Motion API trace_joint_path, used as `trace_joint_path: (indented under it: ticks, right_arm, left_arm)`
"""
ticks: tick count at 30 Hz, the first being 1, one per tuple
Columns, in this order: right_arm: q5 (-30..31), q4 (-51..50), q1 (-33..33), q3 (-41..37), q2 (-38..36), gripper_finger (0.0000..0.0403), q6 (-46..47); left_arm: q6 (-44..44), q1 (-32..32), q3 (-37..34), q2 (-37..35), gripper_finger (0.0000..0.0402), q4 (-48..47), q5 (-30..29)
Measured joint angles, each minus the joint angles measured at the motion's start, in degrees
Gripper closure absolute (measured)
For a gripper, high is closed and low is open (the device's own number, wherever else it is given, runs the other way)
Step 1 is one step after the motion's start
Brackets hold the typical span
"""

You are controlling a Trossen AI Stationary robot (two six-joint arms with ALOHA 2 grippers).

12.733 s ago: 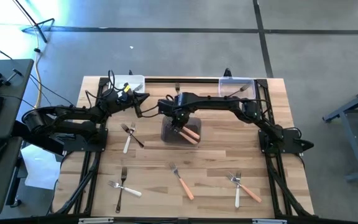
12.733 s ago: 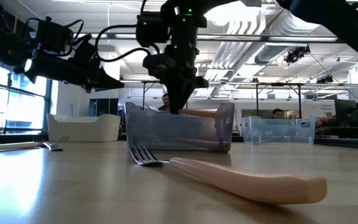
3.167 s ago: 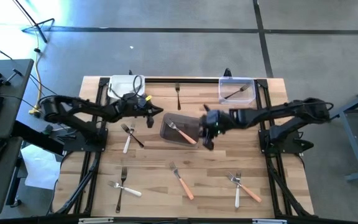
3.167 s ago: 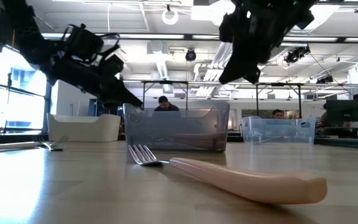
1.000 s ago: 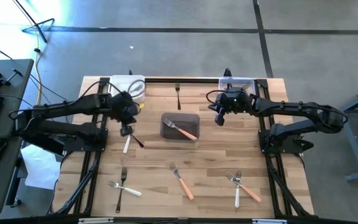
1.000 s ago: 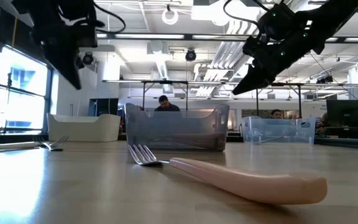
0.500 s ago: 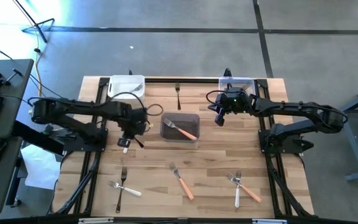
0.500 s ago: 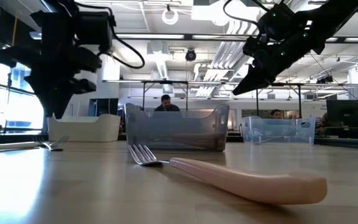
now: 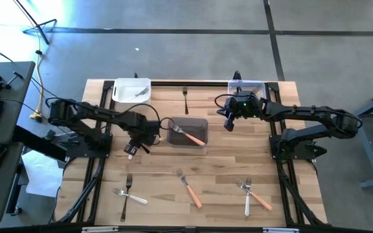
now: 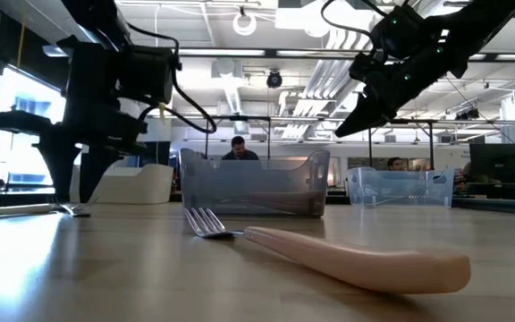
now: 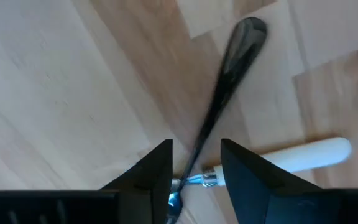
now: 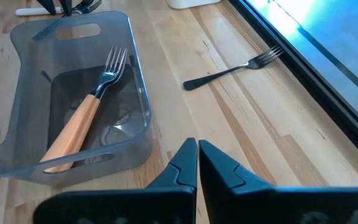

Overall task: Sort silverware by color (type)
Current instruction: Put the middle black fork into the transparent bin

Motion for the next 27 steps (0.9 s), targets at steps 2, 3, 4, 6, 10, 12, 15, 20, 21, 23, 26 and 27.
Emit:
trace_joint_path:
  ticks: [2,3,4,6,10,12,15,20,21,23,26,27]
  right_arm:
    - [0.0,-0.2,0.0,0.0,0.0,0.0403,0.0]
    - [0.0,-0.3,0.0,0.0,0.0,0.0403,0.0]
    - [0.0,-0.4,0.0,0.0,0.0,0.0403,-0.1]
    - [0.0,-0.4,0.0,0.0,0.0,0.0403,-0.1]
    - [0.0,-0.6,0.0,0.0,0.0,0.0403,-0.1]
    - [0.0,-0.7,0.0,0.0,0.0,0.0403,-0.1]
    - [0.0,-0.7,0.0,0.0,0.0,0.0403,-0.2]
    - [0.0,-0.8,0.0,0.0,0.0,0.0403,-0.5]
    - [0.0,-0.8,0.0,0.0,0.0,0.0403,-0.6]
    - [0.0,-0.8,0.0,0.0,0.0,0.0403,-0.8]
    - [0.0,-0.8,0.0,0.0,0.0,0.0403,-1.2]
    - [0.0,-0.8,0.0,0.0,0.0,0.0403,-1.2]
  left_arm:
    - [0.2,0.0,0.0,0.7,0.0287,0.0,-1.3]
    - [0.4,0.0,0.0,1.1,0.0291,-0.3,-1.9]
    - [0.5,0.0,0.0,1.4,0.0296,-0.3,-2.0]
    - [1.1,0.0,0.0,1.9,0.0306,-0.3,-2.1]
    - [1.9,-0.2,0.0,2.5,0.0318,-0.5,-2.2]
    - [1.9,-0.2,0.0,2.5,0.032,-0.5,-2.2]
    - [1.9,-0.2,0.0,2.5,0.032,-0.5,-2.2]
    - [1.9,-0.2,0.0,2.5,0.0318,-0.4,-2.0]
    - [2.0,-0.2,0.0,2.6,0.0318,-0.4,-2.0]
    - [2.4,-0.2,0.0,3.0,0.0318,-0.4,-2.0]
    - [3.3,-0.3,-0.4,3.5,0.0318,-0.3,-2.0]
    - [3.6,-0.4,-0.6,3.7,0.0318,-0.2,-2.2]
